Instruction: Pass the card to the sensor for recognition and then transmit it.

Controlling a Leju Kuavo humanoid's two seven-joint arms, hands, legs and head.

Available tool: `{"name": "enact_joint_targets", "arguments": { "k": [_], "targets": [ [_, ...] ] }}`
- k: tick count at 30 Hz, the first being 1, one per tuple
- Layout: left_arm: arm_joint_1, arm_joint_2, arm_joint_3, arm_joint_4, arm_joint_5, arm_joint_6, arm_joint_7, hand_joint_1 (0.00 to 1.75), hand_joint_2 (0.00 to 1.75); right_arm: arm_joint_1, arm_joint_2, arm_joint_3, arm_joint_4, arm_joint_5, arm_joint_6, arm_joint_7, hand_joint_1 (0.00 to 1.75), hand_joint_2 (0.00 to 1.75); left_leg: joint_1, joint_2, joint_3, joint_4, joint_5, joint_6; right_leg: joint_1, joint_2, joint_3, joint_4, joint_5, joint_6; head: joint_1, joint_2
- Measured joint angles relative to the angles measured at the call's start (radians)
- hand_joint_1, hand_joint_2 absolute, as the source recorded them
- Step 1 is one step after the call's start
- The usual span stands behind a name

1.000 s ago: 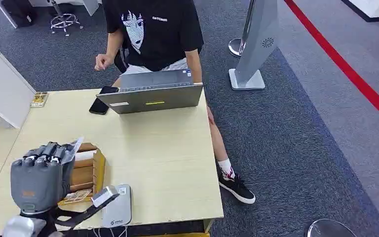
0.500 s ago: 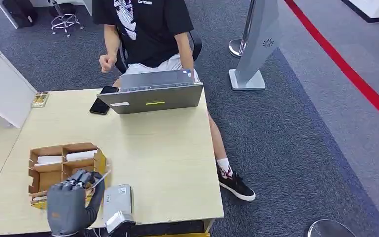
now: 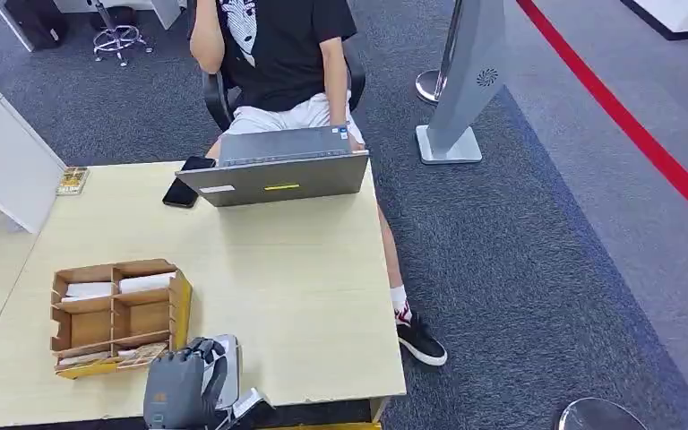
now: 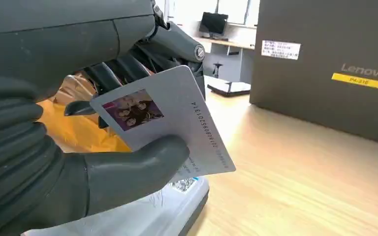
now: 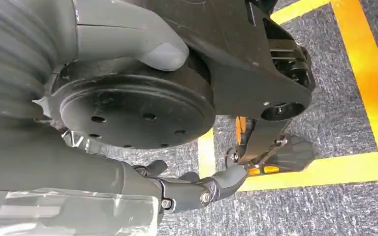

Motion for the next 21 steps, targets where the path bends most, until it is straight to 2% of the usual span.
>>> {"name": "enact_joint_targets", "arguments": {
  "k": [16, 19, 21],
  "targets": [
    [-0.024, -0.008, 0.010, 0.084, -0.032, -0.004, -0.006, 1.75, 1.75, -0.001, 0.000, -0.026, 0.000, 0.032, -0.001, 0.040, 0.00, 1.75, 0.000, 0.000, 0.001, 0.000, 0.000, 0.000, 0.000, 0.000, 0.000, 0.000, 0.000, 0.000, 0.000, 0.000],
    [-0.023, -0.007, 0.010, 0.081, -0.045, 0.012, 0.002, 1.75, 1.75, -0.001, 0.000, -0.051, -0.001, -0.007, 0.000, 0.016, 0.00, 1.75, 0.000, 0.000, 0.000, 0.000, 0.000, 0.000, 0.000, 0.000, 0.001, 0.000, 0.000, 0.000, 0.000, 0.000],
    [-0.018, -0.004, 0.010, 0.058, -0.067, 0.017, 0.021, 1.75, 1.75, 0.003, 0.000, -0.084, -0.003, -0.063, 0.014, -0.041, 0.00, 1.75, 0.000, 0.000, 0.000, 0.000, 0.000, 0.000, 0.000, 0.000, 0.001, 0.000, 0.000, 0.000, 0.000, 0.000]
  ]
}}
